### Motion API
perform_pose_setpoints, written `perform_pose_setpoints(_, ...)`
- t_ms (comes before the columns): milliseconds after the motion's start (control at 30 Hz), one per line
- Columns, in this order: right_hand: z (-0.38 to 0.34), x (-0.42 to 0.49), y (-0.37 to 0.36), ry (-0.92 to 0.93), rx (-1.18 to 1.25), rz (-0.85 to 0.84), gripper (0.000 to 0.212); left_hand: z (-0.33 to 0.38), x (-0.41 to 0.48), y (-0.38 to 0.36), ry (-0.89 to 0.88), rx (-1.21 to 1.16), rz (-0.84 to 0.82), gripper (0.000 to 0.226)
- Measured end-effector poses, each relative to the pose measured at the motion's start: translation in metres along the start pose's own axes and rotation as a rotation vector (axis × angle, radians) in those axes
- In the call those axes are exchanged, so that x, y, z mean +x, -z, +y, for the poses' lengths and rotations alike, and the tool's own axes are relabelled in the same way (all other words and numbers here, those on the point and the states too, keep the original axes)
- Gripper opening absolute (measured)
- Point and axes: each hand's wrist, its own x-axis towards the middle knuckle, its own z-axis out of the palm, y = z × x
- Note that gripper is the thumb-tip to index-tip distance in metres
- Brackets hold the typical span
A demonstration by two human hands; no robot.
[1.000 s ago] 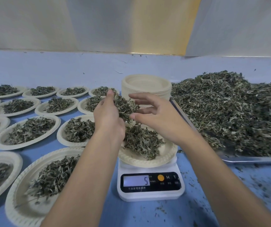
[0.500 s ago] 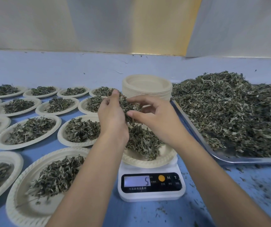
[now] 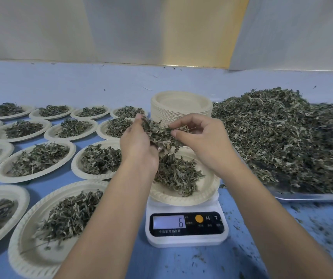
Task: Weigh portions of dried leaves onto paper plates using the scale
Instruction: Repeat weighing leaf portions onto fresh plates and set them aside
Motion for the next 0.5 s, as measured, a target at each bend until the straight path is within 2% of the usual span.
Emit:
perform_pose_setpoints(333, -0.003, 0.003, 0.012, -0.043, -0.037, 0.067, 0.024, -0.002, 0.008, 0.003, 0.125, -0.064, 0.003, 0.019)
perform_pose_setpoints(500, 0.001, 0.003, 0.019, -0.095, -0.148, 0.118, 0.017, -0.001, 0.007, 0.004, 0.143, -0.090, -0.003, 0.021)
